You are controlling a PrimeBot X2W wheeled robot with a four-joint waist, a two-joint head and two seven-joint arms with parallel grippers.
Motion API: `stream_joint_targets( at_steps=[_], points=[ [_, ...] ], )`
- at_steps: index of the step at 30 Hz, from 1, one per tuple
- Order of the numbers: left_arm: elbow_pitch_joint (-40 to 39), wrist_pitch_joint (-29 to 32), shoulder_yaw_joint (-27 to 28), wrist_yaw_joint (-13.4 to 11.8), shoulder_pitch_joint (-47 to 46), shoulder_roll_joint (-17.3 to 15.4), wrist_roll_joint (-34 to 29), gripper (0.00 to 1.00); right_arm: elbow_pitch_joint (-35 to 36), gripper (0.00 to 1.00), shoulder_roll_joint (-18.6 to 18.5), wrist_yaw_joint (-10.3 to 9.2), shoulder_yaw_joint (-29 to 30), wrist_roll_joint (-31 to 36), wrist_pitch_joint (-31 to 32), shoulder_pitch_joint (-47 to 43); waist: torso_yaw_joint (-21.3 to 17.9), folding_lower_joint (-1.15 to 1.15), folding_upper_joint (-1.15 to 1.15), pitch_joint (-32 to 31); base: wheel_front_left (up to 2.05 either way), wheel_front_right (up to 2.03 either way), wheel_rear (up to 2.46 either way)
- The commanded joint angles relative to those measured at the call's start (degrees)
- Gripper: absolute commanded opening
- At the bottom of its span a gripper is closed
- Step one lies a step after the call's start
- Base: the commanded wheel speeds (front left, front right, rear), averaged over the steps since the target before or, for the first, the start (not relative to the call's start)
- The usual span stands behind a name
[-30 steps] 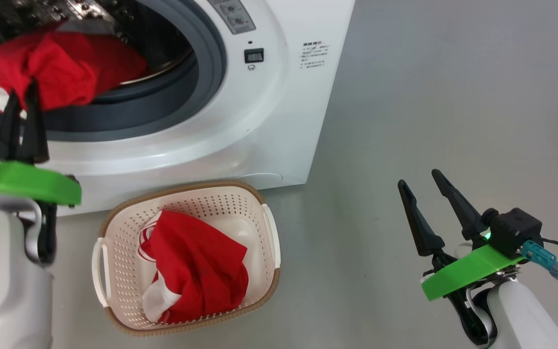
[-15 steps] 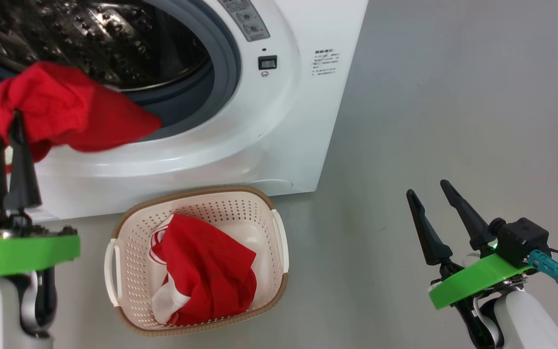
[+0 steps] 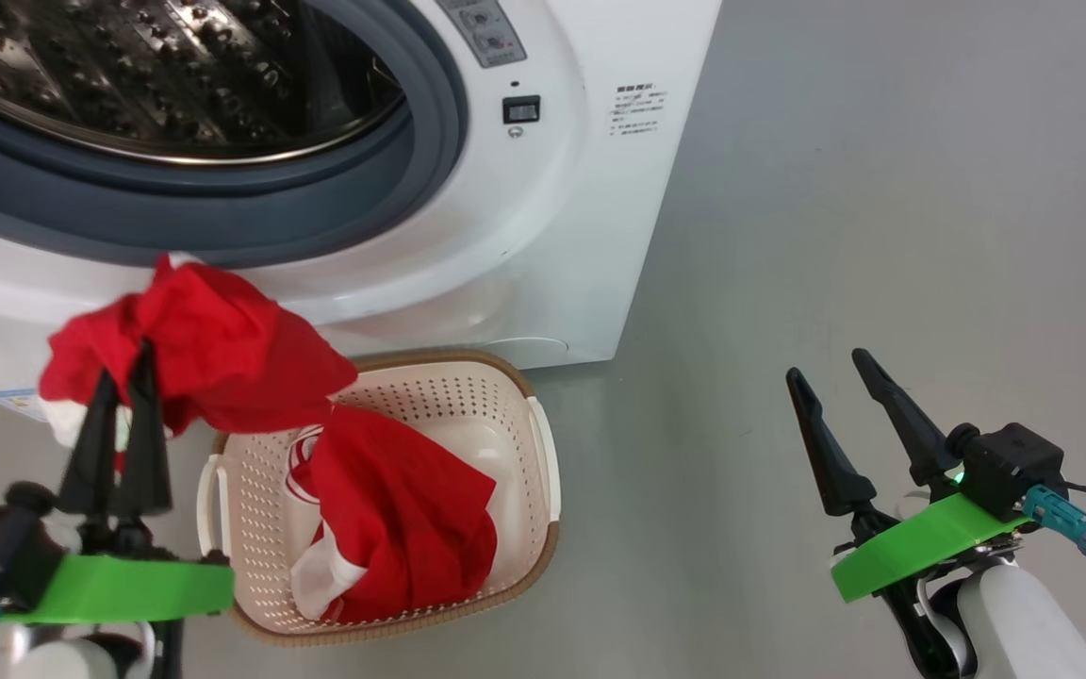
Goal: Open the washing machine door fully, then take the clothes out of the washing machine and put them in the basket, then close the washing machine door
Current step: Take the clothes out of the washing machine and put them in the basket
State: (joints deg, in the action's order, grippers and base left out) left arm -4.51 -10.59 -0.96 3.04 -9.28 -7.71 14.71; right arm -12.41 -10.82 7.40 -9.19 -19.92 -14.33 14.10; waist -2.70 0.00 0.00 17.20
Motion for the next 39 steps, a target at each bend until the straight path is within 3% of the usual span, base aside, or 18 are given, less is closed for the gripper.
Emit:
stream_joint_targets(
  at_steps=[1, 9, 15, 25, 39],
  points=[
    [-1.0, -0.7, 1.7, -0.4, -0.1, -1.2, -0.3, 0.00, 1.5, 1.00, 0.0, 0.09, -1.6, -0.1, -0.7, 0.1, -0.3, 0.00, 0.00, 0.3, 0.00, 0.00, 0.00],
    [12.6, -3.2, 0.5, 0.9, -0.8, -0.3, 0.5, 0.00, 1.7, 1.00, 0.2, 0.09, -1.8, 0.0, -0.7, 0.7, -1.5, 0.00, 0.00, 2.3, 0.00, 0.00, 0.00],
    [28.7, -4.3, -2.2, 3.3, -5.8, -0.1, 0.4, 0.00, 1.9, 1.00, 0.8, 0.09, -2.3, 0.3, -0.7, 2.0, -2.7, 0.00, 0.00, 4.6, 0.00, 0.00, 0.00],
    [43.0, -4.4, -5.1, 4.4, -13.1, 1.0, -1.1, 0.00, 2.2, 1.00, 1.9, 0.09, -3.5, 0.5, -0.7, 3.9, -5.1, 0.00, 0.00, 7.8, 0.00, 0.00, 0.00],
    [60.6, -4.4, -16.2, 4.4, -23.8, -2.3, 2.3, 0.00, 3.1, 1.00, 3.3, 0.09, -4.6, 0.9, -0.7, 6.4, -8.1, 0.00, 0.00, 13.4, 0.00, 0.00, 0.00]
  ],
)
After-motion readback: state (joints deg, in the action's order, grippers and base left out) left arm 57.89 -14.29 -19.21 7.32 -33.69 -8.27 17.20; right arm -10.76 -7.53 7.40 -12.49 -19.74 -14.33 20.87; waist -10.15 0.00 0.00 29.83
